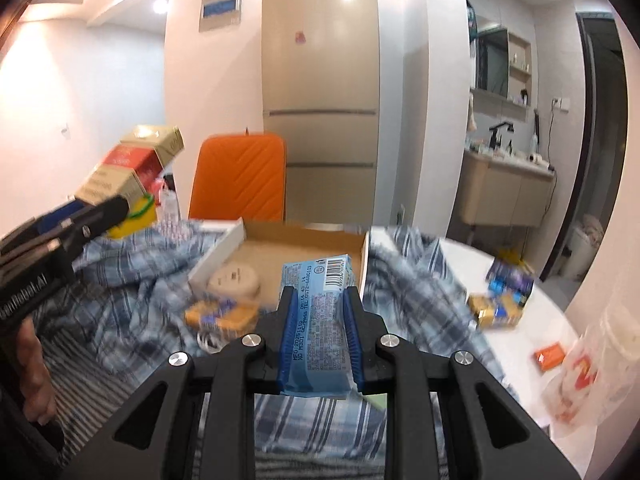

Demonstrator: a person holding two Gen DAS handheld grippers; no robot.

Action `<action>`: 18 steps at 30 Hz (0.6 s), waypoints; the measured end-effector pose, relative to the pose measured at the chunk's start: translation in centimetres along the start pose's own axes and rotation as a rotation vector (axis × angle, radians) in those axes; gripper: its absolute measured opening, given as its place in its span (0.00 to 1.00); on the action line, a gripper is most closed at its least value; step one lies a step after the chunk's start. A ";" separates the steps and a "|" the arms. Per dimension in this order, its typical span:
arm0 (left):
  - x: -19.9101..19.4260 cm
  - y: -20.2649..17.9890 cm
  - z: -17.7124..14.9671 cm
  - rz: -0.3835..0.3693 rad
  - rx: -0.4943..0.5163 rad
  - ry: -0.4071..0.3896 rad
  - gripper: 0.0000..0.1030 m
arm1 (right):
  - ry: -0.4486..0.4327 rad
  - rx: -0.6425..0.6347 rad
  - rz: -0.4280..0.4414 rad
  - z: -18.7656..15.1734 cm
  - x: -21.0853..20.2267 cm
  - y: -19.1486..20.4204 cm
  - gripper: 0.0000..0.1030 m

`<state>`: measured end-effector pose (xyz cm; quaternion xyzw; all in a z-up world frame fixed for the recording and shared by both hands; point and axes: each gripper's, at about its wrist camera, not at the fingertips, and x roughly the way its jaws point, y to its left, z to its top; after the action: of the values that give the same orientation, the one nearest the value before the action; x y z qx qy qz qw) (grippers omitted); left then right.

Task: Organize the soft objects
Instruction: 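Lift the Liqun pack with the left tool while the right tool lifts the blue packet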

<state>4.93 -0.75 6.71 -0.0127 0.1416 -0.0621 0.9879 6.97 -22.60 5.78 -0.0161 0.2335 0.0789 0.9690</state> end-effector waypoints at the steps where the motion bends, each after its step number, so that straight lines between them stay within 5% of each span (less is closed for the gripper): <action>1: 0.0 0.0 0.4 0.003 -0.007 -0.011 0.55 | -0.017 -0.003 -0.003 0.6 -0.1 0.0 0.24; 18: 3.1 -0.2 6.9 -0.019 -0.030 -0.098 0.55 | -0.192 0.051 -0.007 10.6 0.7 -0.2 0.24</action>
<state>9.84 -1.25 12.48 -0.0319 0.0938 -0.0688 0.9927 12.35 -21.95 14.86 0.0151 0.1413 0.0707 0.9873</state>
